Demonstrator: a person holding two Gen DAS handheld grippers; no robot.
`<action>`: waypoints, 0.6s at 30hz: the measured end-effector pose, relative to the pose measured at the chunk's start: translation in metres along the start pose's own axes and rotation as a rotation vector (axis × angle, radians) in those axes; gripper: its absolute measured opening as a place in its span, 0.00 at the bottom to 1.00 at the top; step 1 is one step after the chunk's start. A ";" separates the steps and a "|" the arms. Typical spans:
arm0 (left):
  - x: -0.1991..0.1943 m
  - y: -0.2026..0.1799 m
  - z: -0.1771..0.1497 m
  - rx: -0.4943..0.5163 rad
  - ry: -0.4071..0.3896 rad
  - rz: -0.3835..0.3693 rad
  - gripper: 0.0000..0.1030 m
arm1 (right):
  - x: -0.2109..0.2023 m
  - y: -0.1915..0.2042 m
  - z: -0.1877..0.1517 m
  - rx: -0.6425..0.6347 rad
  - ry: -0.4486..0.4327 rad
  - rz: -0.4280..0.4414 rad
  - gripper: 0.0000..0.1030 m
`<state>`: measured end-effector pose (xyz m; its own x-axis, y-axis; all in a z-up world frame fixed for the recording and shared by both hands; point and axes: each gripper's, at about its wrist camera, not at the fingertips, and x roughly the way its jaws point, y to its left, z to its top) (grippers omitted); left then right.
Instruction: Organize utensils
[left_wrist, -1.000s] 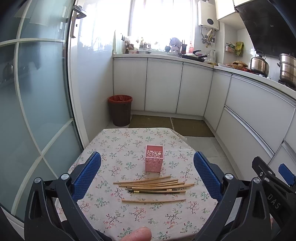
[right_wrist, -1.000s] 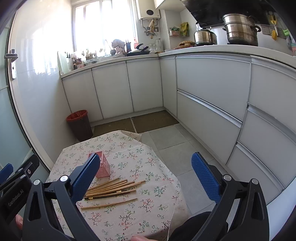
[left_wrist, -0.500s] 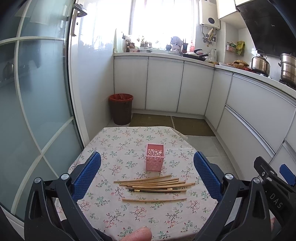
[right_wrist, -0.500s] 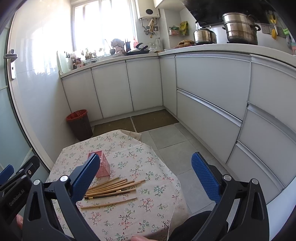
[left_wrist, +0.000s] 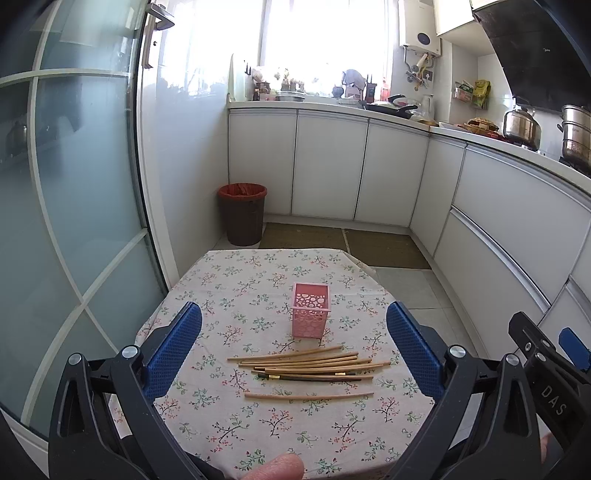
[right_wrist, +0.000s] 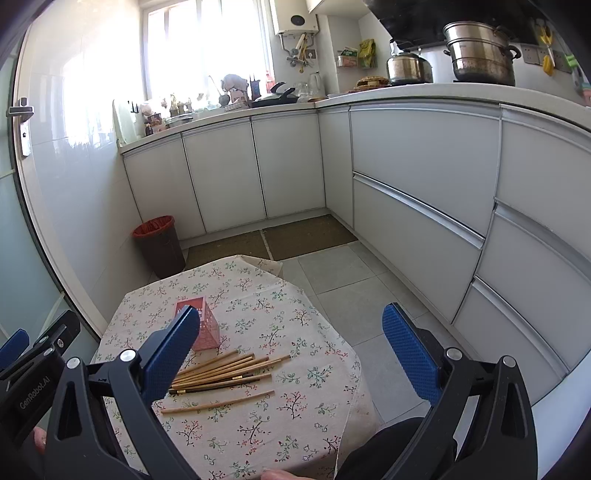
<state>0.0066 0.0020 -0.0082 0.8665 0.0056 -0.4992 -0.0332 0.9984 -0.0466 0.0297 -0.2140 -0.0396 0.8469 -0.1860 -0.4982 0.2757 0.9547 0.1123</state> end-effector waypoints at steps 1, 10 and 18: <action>0.000 0.000 0.000 0.000 0.001 -0.001 0.93 | 0.000 0.000 0.000 -0.001 0.000 -0.001 0.94; 0.001 0.000 0.000 0.002 0.003 -0.004 0.93 | 0.001 -0.001 0.000 0.003 0.004 0.001 0.94; 0.001 0.000 0.001 0.003 0.004 -0.004 0.93 | 0.002 -0.001 -0.001 0.004 0.008 0.000 0.94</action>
<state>0.0075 0.0023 -0.0081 0.8648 0.0016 -0.5020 -0.0285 0.9985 -0.0459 0.0312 -0.2149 -0.0416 0.8433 -0.1839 -0.5051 0.2773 0.9538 0.1158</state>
